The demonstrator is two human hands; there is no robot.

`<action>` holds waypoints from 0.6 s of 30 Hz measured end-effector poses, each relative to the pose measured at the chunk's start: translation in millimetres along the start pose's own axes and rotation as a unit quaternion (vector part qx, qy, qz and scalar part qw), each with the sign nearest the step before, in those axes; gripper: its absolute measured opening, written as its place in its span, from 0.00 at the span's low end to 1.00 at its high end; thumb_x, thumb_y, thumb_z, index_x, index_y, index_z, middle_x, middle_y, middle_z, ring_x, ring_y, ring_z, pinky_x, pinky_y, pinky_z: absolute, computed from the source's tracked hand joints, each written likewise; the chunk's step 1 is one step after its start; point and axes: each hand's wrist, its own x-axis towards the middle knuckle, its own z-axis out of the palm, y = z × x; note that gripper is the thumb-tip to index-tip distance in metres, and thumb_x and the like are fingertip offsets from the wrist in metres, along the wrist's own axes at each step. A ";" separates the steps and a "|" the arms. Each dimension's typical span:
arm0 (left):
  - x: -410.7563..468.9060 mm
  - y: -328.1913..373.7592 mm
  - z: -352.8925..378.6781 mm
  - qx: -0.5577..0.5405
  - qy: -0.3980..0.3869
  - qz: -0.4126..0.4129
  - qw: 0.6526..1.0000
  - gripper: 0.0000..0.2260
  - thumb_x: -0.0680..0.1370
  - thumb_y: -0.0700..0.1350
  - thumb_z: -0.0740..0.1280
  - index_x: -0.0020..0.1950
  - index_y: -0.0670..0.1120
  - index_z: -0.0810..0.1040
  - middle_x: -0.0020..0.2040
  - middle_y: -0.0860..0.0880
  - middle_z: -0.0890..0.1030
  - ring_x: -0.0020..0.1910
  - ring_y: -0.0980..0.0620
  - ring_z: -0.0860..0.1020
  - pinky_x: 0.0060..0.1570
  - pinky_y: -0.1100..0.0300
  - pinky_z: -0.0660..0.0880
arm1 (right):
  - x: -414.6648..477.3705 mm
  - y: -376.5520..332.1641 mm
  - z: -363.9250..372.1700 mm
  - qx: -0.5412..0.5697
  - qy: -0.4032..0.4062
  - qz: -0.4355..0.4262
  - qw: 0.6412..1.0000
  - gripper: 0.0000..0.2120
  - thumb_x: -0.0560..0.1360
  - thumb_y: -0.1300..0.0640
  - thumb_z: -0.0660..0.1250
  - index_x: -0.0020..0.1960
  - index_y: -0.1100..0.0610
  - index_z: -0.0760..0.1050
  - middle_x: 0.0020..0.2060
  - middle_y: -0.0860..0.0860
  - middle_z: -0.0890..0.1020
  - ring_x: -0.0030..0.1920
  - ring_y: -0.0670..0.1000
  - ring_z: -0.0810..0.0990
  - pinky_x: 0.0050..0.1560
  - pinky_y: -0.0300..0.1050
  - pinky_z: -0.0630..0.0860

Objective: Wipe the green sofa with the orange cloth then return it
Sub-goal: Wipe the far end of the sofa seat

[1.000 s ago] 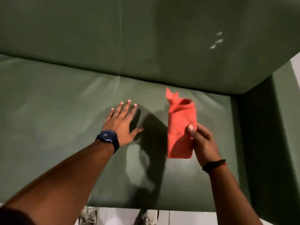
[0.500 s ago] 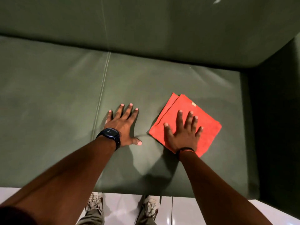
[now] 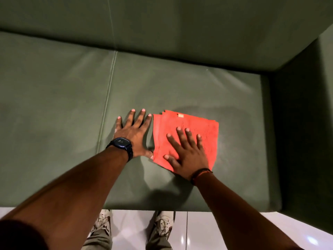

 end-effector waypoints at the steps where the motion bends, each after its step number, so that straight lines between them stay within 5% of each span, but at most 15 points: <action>1: -0.8 1.0 0.4 -0.001 0.000 0.001 1.000 0.62 0.54 0.75 0.68 0.76 0.54 0.37 0.78 0.51 0.37 0.75 0.44 0.36 0.71 0.34 0.43 | -2.2 7.9 -2.0 -0.001 0.004 0.002 1.000 0.32 0.72 0.33 0.51 0.74 0.40 0.52 0.76 0.50 0.55 0.76 0.56 0.51 0.73 0.65 0.49; 5: -2.8 1.6 3.2 -0.004 0.010 0.001 1.000 0.62 0.55 0.75 0.68 0.76 0.54 0.37 0.78 0.51 0.38 0.75 0.44 0.37 0.71 0.35 0.42 | 5.8 5.4 -1.5 0.067 0.018 0.250 0.966 0.33 0.71 0.31 0.48 0.74 0.40 0.49 0.77 0.51 0.50 0.76 0.55 0.45 0.73 0.64 0.44; 11: -5.0 -3.5 13.3 -0.009 0.043 0.012 0.999 0.59 0.57 0.77 0.65 0.76 0.54 0.38 0.78 0.51 0.40 0.76 0.45 0.38 0.72 0.38 0.42 | 3.3 -12.0 1.8 0.018 0.001 0.068 0.998 0.32 0.72 0.32 0.50 0.74 0.39 0.50 0.77 0.49 0.53 0.76 0.55 0.49 0.72 0.63 0.46; 16: -6.8 -3.9 19.0 -0.011 0.046 0.011 0.999 0.57 0.58 0.79 0.60 0.76 0.55 0.36 0.78 0.51 0.37 0.75 0.45 0.36 0.73 0.39 0.39 | 16.1 0.1 -1.5 0.080 0.018 0.273 0.959 0.32 0.73 0.33 0.53 0.74 0.40 0.49 0.77 0.51 0.50 0.76 0.56 0.45 0.72 0.66 0.45; 18: -6.5 -3.7 19.1 -0.014 0.047 0.009 0.999 0.57 0.58 0.78 0.60 0.76 0.55 0.36 0.78 0.52 0.37 0.75 0.46 0.36 0.72 0.39 0.39 | 13.5 -19.5 0.0 0.068 0.012 0.220 0.973 0.33 0.72 0.33 0.52 0.74 0.41 0.49 0.77 0.52 0.50 0.76 0.57 0.45 0.71 0.67 0.43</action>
